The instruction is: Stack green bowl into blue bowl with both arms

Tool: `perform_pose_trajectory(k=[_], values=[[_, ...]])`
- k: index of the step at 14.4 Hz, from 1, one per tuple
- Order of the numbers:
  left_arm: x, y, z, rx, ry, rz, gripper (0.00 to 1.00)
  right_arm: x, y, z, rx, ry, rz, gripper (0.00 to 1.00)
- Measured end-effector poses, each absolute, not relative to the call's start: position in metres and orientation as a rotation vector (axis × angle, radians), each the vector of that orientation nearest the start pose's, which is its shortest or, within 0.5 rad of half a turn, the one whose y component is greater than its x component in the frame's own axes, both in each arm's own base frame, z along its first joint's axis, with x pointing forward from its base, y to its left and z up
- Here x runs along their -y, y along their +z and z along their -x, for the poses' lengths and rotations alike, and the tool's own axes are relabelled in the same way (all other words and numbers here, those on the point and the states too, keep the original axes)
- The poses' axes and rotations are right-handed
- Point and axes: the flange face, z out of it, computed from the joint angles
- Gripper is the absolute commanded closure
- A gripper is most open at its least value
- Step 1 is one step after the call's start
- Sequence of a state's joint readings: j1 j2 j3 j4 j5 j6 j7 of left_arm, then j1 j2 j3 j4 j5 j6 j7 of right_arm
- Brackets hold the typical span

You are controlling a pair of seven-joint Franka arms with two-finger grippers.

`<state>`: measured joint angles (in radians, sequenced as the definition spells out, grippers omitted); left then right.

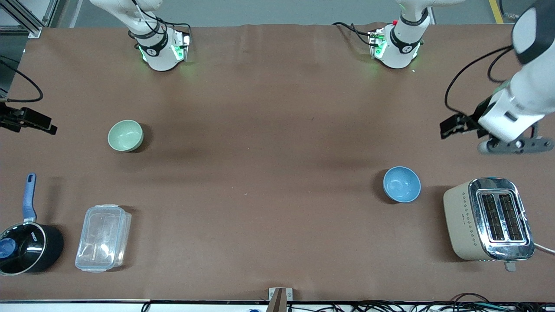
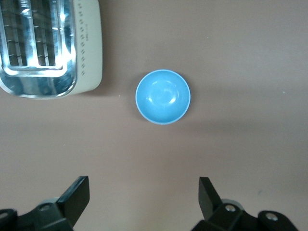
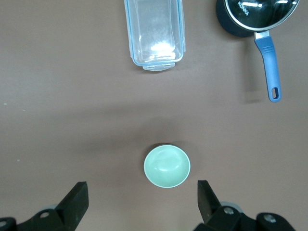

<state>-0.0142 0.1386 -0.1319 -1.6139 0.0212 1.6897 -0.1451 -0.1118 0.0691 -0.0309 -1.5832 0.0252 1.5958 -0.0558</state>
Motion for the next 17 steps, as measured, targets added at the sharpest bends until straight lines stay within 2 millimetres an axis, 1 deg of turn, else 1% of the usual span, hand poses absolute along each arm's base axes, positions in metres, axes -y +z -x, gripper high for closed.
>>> perform_pose_trajectory(k=[1,3,5,7,9,11,12,14,17], values=[[0.082,0.514,-0.600,-0.008,0.103,3.130,0.00,0.089,0.568,-0.565,-0.133,0.087,3.107,0.00],[0.083,0.471,-0.610,-0.010,0.109,3.134,0.00,0.111,0.536,-0.549,-0.112,0.088,3.104,0.00],[0.081,0.425,-0.617,-0.005,0.078,3.141,0.00,0.131,0.496,-0.524,-0.102,0.140,3.091,0.00],[0.078,0.378,-0.618,0.002,0.052,3.151,0.01,0.143,0.457,-0.502,-0.129,0.218,3.070,0.00],[0.078,0.340,-0.618,0.004,0.045,3.158,0.07,0.150,0.426,-0.490,-0.159,0.239,3.062,0.00],[0.074,0.311,-0.616,0.014,0.044,3.162,0.14,0.155,0.396,-0.478,-0.185,0.243,3.059,0.00],[0.069,0.299,-0.615,0.027,0.043,3.163,0.18,0.155,0.383,-0.473,-0.193,0.237,3.060,0.00],[0.057,0.277,-0.616,0.043,0.046,3.156,0.23,0.156,0.358,-0.463,-0.206,0.254,3.056,0.00],[0.053,0.256,-0.617,0.013,0.048,3.136,0.31,0.161,0.319,-0.452,-0.232,0.314,3.038,0.00]])
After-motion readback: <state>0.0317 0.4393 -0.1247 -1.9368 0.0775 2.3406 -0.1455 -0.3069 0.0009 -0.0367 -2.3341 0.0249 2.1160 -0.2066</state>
